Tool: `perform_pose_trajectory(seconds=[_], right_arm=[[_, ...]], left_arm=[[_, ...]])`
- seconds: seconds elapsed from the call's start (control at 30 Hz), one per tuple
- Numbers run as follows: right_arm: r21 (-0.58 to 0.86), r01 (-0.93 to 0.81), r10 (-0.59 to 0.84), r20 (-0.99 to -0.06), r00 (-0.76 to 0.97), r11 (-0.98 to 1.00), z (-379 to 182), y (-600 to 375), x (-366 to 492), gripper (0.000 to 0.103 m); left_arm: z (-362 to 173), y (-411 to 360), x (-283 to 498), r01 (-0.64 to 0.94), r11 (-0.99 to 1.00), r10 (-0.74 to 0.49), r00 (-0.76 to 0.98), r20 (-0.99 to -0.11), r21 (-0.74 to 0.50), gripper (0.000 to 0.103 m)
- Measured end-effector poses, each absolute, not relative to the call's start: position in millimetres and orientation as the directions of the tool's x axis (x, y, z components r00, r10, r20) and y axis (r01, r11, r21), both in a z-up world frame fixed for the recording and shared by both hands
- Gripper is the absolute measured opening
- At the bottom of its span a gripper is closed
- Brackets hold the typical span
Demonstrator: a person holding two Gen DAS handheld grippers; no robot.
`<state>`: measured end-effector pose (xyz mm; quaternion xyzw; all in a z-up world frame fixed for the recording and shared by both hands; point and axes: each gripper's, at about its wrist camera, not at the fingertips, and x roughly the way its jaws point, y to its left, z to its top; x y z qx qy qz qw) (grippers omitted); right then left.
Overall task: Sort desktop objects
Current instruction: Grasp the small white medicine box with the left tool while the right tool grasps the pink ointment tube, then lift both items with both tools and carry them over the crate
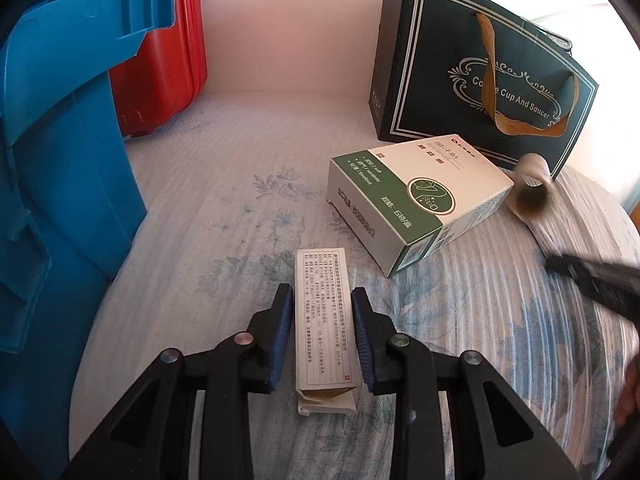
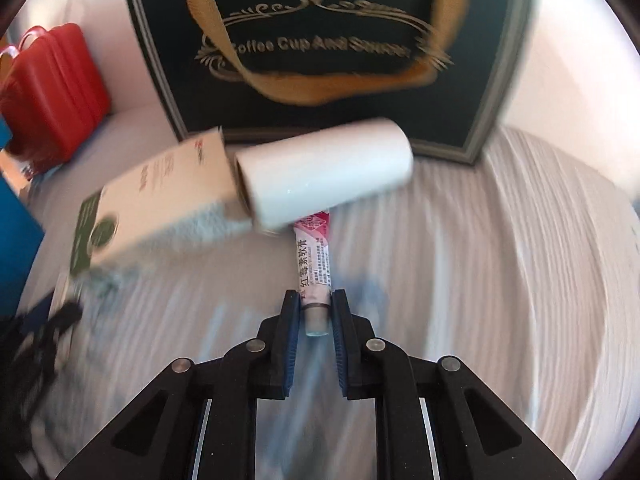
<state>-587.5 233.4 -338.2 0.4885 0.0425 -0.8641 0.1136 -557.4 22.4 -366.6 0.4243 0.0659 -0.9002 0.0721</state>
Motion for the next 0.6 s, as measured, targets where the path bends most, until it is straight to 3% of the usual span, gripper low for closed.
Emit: perform_pose_trajectory(seconds=[0.2, 0.27, 0.43, 0.6], right_arm=[[0.086, 0.240, -0.192, -0.866, -0.462, -0.967, -334, 252, -533, 0.017], [0.089, 0.238, -0.195, -0.861, -0.470, -0.967, -333, 259, -531, 0.023], [0.077, 0.234, -0.186, -0.850, -0.492, -0.969, -343, 248, -543, 0.024], [0.009, 0.269, -0.151, -0.846, -0.511, -0.963, -348, 236, -537, 0.017]], left_arm=[[-368, 23, -556, 0.186, -0.982, -0.086, -0.626, -0.775, -0.041, 0.029], [-364, 26, -550, 0.178, -0.983, -0.084, -0.625, -0.776, -0.037, 0.027], [-363, 33, -547, 0.159, -0.986, -0.068, -0.616, -0.785, -0.040, 0.027], [-354, 33, -536, 0.158, -0.986, -0.055, -0.611, -0.790, -0.054, 0.027]])
